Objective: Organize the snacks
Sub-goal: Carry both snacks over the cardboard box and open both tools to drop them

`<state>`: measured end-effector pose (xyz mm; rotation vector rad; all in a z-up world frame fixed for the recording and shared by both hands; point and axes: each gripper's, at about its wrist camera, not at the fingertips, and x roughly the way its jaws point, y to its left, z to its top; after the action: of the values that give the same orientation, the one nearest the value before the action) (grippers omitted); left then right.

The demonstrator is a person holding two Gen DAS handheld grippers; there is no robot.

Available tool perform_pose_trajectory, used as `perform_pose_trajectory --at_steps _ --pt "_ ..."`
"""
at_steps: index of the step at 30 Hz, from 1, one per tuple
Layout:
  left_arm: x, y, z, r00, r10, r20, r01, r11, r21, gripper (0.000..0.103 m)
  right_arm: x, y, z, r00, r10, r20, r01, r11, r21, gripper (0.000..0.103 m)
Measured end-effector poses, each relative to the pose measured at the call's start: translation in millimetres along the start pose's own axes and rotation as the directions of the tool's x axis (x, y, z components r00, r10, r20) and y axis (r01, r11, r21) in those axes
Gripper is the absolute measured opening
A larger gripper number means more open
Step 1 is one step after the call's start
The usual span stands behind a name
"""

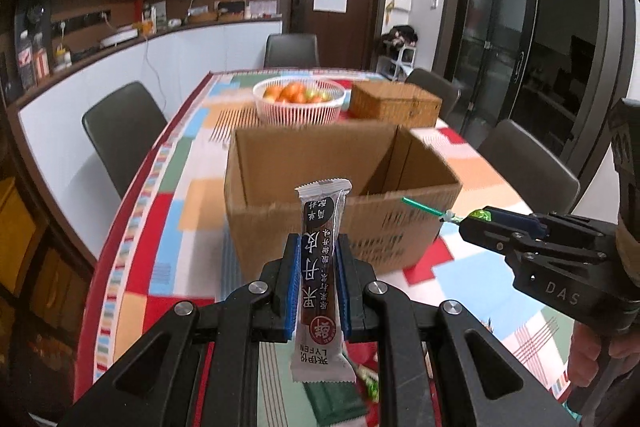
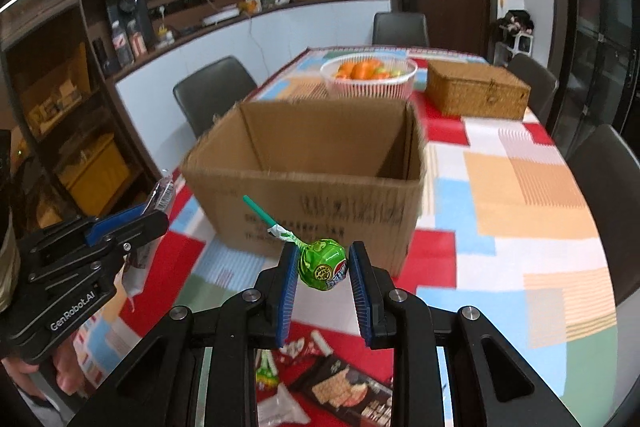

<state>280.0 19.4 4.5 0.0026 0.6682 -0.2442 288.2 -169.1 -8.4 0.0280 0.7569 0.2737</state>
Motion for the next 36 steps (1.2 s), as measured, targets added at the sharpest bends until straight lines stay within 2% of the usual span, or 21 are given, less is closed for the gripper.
perform_pose_trajectory --at_steps 9,15,21,30,31,33,34,35,36 --pt "9 -4 48 0.998 -0.018 0.052 0.017 1.0 0.015 0.017 -1 -10 40 0.998 0.006 0.061 -0.007 1.0 0.03 0.027" --pt "25 0 75 0.998 -0.027 0.058 0.026 1.0 0.013 0.017 10 -14 72 0.996 0.013 0.084 -0.016 0.999 0.032 0.027" --pt "58 8 90 0.999 -0.039 0.02 0.039 0.999 -0.002 0.017 32 -16 91 0.998 0.016 0.06 -0.017 1.0 0.023 0.027" --pt "104 22 96 0.998 -0.018 -0.058 0.016 0.999 -0.03 0.018 70 -20 97 1.0 0.006 0.004 -0.007 0.999 0.038 0.027" --pt "107 23 96 0.998 -0.007 -0.066 0.005 0.999 -0.033 0.019 73 -21 98 1.0 0.004 -0.002 -0.004 0.999 0.04 0.027" --pt "110 25 96 0.997 0.016 -0.072 -0.018 0.999 -0.039 0.037 78 -22 99 1.0 0.005 -0.012 -0.005 0.999 0.044 0.028" --pt "108 26 95 0.998 0.021 -0.065 -0.024 0.999 -0.041 0.041 80 -22 100 1.0 0.004 -0.013 -0.004 0.999 0.047 0.033" --pt "105 26 94 0.998 0.023 -0.058 -0.025 0.999 -0.04 0.043 82 -23 100 1.0 -0.002 -0.019 0.003 0.999 0.047 0.043" --pt "99 24 92 0.998 0.031 -0.049 -0.032 0.999 -0.029 0.043 81 -24 100 1.0 -0.013 -0.02 0.014 0.999 0.051 0.046"
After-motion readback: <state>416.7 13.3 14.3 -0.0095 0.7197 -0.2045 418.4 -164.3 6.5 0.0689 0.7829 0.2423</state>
